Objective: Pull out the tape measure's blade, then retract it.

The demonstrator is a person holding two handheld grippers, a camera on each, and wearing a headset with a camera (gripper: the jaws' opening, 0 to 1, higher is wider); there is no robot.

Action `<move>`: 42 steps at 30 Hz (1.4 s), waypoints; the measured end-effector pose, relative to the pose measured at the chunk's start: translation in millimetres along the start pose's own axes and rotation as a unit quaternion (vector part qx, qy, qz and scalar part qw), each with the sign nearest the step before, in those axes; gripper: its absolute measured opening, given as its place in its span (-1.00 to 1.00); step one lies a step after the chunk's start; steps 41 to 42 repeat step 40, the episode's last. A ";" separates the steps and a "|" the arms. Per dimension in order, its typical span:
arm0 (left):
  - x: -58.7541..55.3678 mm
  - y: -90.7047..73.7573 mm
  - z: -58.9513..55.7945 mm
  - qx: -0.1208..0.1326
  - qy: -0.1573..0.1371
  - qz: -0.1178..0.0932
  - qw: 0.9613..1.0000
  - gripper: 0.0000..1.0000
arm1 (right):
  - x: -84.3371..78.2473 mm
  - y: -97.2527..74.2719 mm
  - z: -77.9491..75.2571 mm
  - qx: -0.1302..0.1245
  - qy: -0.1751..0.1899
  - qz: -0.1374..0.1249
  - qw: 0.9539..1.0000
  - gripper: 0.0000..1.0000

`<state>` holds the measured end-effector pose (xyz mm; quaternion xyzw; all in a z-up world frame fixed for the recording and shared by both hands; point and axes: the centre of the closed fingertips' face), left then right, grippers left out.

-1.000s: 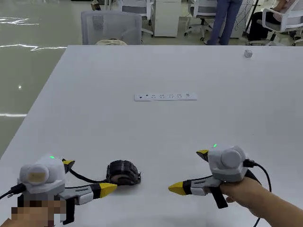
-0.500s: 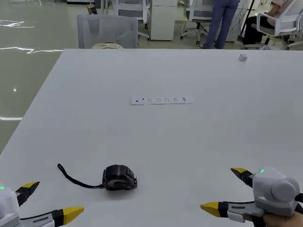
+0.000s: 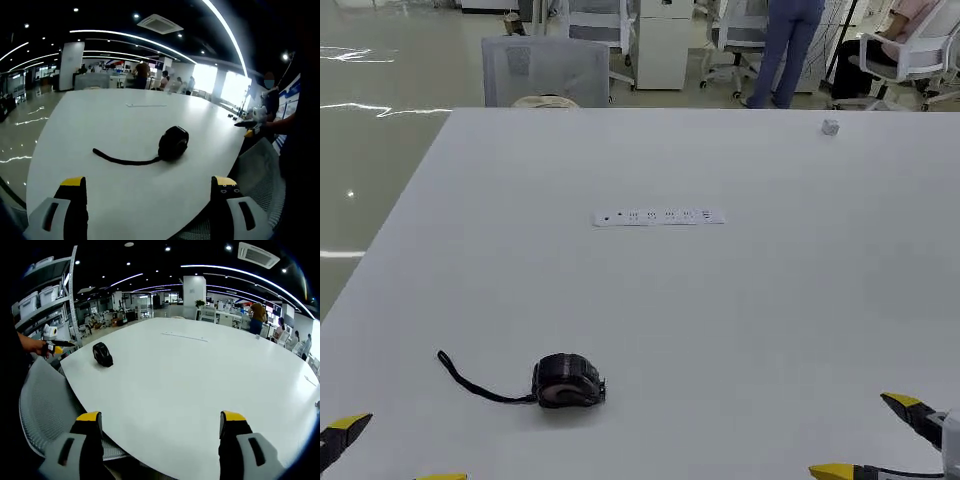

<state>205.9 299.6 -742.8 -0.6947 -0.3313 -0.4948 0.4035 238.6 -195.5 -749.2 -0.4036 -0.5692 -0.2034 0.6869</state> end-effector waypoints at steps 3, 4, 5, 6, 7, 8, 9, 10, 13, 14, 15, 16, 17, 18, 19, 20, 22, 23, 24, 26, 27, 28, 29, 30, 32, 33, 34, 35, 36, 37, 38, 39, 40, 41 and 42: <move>-3.4 -1.5 -0.8 -0.009 0.018 0.017 1.000 1.00 | -5.5 -4.3 -2.5 -0.002 -0.004 0.008 1.000 1.00; -1.2 -1.0 -1.6 -0.011 0.021 0.013 1.000 1.00 | -4.9 -5.0 -2.2 -0.001 -0.007 0.011 1.000 1.00; 0.0 -0.9 -1.4 -0.011 0.020 0.011 1.000 1.00 | -4.9 -5.2 -2.6 0.000 -0.009 0.011 1.000 1.00; 1.4 -0.3 -0.8 -0.009 0.017 0.009 1.000 1.00 | -5.7 -5.4 -5.2 0.000 -0.009 0.010 1.000 1.00; 1.4 -0.4 -0.8 -0.008 0.016 0.009 1.000 1.00 | -5.3 -5.3 -6.4 -0.001 -0.008 0.009 1.000 1.00; 1.6 -0.2 -0.6 -0.006 0.016 0.008 1.000 1.00 | -4.9 -5.0 -8.3 -0.003 -0.005 0.007 1.000 1.00; 1.8 0.0 -0.7 -0.006 0.016 0.007 1.000 1.00 | -4.5 -4.7 -8.8 -0.003 -0.003 0.006 1.000 1.00; 1.8 0.2 -1.2 -0.006 0.015 0.007 1.000 1.00 | -4.5 -4.6 -9.2 -0.003 -0.001 0.005 1.000 1.00; 1.6 1.0 -2.6 -0.007 0.014 0.005 1.000 1.00 | -3.6 -3.8 -8.8 0.000 0.001 0.006 1.000 1.00; 2.0 1.5 -3.1 -0.007 0.013 0.004 1.000 1.00 | -3.7 -3.7 -9.3 0.001 0.000 0.008 1.000 1.00; 1.9 1.7 -3.3 -0.007 0.014 0.003 1.000 1.00 | -3.3 -3.6 -9.4 0.002 0.000 0.008 1.000 1.00; 1.8 1.9 -3.5 -0.007 0.013 0.003 1.000 1.00 | -1.7 -3.6 -9.1 0.003 0.000 0.008 1.000 1.00; 1.7 2.0 -3.7 -0.007 0.012 0.003 1.000 1.00 | -1.1 -3.4 -9.3 0.003 -0.001 0.007 1.000 1.00; 1.8 2.1 -3.6 -0.006 0.012 0.003 1.000 1.00 | -0.5 -2.9 -9.5 0.003 -0.001 0.007 1.000 1.00; 2.0 2.1 -3.6 -0.006 0.011 0.002 1.000 1.00 | -1.4 -2.5 -10.8 0.004 -0.001 0.008 1.000 1.00; 2.7 2.1 -3.6 -0.006 0.010 0.001 1.000 1.00 | -3.3 -1.9 -13.3 0.004 -0.001 0.008 1.000 1.00; 3.4 1.8 -3.0 -0.005 0.010 -0.001 1.000 1.00 | -2.1 -1.6 -12.4 0.006 -0.002 0.008 1.000 1.00; 3.4 1.6 -3.0 -0.005 0.009 -0.001 1.000 1.00 | -1.4 -1.4 -12.5 0.005 -0.002 0.008 1.000 1.00; 3.6 1.7 -3.0 -0.005 0.008 -0.001 1.000 1.00 | -0.1 -1.4 -12.2 0.004 -0.001 0.007 1.000 1.00; 3.3 2.2 -2.8 -0.005 0.008 -0.001 1.000 1.00 | 2.3 -1.6 -12.5 0.000 0.000 0.004 1.000 1.00; 3.1 2.5 -3.2 -0.006 0.007 -0.001 1.000 1.00 | 2.4 -1.6 -12.8 0.000 0.001 0.004 1.000 1.00; 2.9 3.0 -3.7 -0.006 0.006 0.000 1.000 1.00 | 1.4 -1.8 -13.6 0.000 0.000 0.005 1.000 1.00; 2.9 3.4 -4.1 -0.007 0.006 0.000 1.000 1.00 | 1.0 -2.0 -13.7 0.001 -0.002 0.007 1.000 1.00; 3.0 3.8 -4.3 -0.008 0.007 0.000 1.000 1.00 | 0.9 -2.3 -13.5 0.002 -0.003 0.008 1.000 1.00; 3.6 4.6 -3.6 -0.009 0.008 0.001 1.000 1.00 | 0.2 -2.7 -15.1 0.001 -0.002 0.008 1.000 1.00; 4.1 5.1 -3.7 -0.008 0.007 0.001 1.000 1.00 | 0.4 -2.8 -15.8 0.001 -0.002 0.007 1.000 1.00; 4.7 5.6 -3.5 -0.009 0.008 0.001 1.000 1.00 | 1.2 -2.9 -16.3 -0.001 -0.001 0.006 1.000 1.00; 5.2 6.0 -3.4 -0.008 0.009 0.000 1.000 1.00 | 1.4 -2.9 -16.7 -0.001 0.000 0.005 1.000 1.00; 5.6 6.6 -3.0 -0.008 0.009 0.001 1.000 1.00 | 0.4 -2.6 -18.0 -0.002 0.000 0.005 1.000 1.00; 5.7 6.9 -2.9 -0.009 0.009 0.001 1.000 1.00 | 0.2 -2.6 -18.4 -0.002 0.001 0.006 1.000 1.00; 6.1 7.3 -2.2 -0.008 0.010 0.001 1.000 1.00 | -0.1 -2.5 -18.6 -0.003 0.002 0.005 1.000 1.00; 6.1 7.4 -1.9 -0.007 0.009 0.001 1.000 1.00 | -0.3 -2.5 -18.9 -0.003 0.003 0.005 1.000 1.00; 6.4 7.6 -1.3 -0.006 0.009 0.000 1.000 1.00 | -0.7 -2.5 -19.4 -0.003 0.003 0.006 1.000 1.00; 6.4 7.6 -1.3 -0.006 0.009 0.000 1.000 1.00 | -0.7 -2.5 -19.4 -0.003 0.003 0.006 1.000 1.00; 6.4 7.6 -1.3 -0.006 0.009 0.000 1.000 1.00 | -0.7 -2.5 -19.4 -0.003 0.003 0.006 1.000 1.00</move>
Point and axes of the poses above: the centre of the closed fingertips' face, and the gripper's own axes: y roughly forward along the fingers, z roughly to its left, x roughly out of its top, and after that the axes turned 15 degrees about -z, right-handed
